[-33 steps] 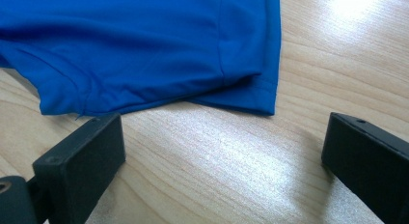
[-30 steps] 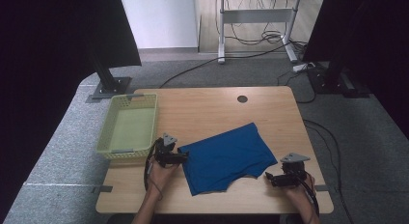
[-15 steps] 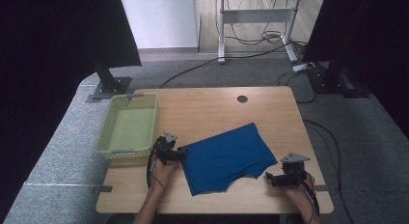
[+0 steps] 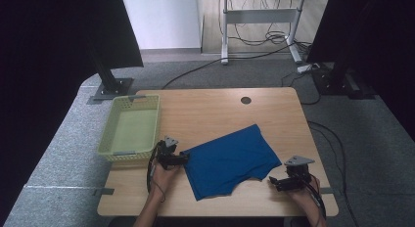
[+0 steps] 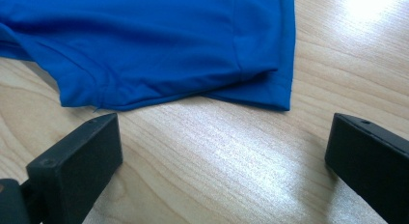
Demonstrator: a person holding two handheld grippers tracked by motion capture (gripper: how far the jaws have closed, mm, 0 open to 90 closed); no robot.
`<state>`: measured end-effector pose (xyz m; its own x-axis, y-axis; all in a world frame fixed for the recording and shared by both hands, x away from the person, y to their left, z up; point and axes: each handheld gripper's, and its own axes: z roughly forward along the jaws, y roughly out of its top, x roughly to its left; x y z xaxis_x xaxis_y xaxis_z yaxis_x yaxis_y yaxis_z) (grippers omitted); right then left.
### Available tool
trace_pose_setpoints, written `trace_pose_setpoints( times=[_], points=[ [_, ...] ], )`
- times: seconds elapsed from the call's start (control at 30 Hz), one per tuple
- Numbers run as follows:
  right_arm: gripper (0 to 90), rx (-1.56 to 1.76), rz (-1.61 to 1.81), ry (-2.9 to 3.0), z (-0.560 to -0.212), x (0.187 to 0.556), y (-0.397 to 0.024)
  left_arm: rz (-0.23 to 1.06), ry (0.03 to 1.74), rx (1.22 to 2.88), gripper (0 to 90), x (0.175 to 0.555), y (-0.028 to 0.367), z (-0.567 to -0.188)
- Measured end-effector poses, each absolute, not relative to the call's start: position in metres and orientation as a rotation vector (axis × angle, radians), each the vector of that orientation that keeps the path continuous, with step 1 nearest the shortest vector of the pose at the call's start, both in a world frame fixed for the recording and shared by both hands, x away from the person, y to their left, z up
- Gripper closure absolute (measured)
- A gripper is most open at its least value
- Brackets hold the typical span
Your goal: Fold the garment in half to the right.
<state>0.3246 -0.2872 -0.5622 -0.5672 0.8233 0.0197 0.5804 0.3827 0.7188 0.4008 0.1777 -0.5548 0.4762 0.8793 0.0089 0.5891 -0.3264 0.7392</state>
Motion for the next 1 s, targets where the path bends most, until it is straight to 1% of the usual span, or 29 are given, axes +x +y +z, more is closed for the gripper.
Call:
trace_pose_setpoints(
  times=[0.03,0.37,0.4,0.53,0.57,0.8,0.87,1.0],
  points=[
    [3.0,1.224,0.992,2.306,-0.562,0.325,-0.287,0.546,1.211,2.043,12.5,0.401,0.178,-0.555],
    [3.2,1.187,1.068,2.324,-0.556,0.323,-0.277,0.541,1.21,2.047,10.4,0.399,0.178,-0.555],
    [2.2,1.167,1.079,2.343,-0.556,0.323,-0.27,0.542,1.212,2.047,10.4,0.399,0.178,-0.555],
    [1.7,1.155,1.084,2.353,-0.555,0.323,-0.266,0.543,1.218,2.047,9.0,0.399,0.178,-0.555],
    [0.8,1.108,1.108,2.369,-0.552,0.323,-0.253,0.544,1.222,2.047,8.6,0.399,0.178,-0.555],
    [0.9,1.061,1.125,2.384,-0.549,0.323,-0.242,0.545,1.23,2.048,6.7,0.399,0.178,-0.555],
    [1.4,1.012,1.136,2.412,-0.547,0.323,-0.228,0.546,1.236,2.049,5.9,0.4,0.178,-0.555],
    [1.5,1.001,1.141,2.421,-0.547,0.323,-0.224,0.547,1.242,2.048,4.7,0.4,0.178,-0.556]
  ],
)
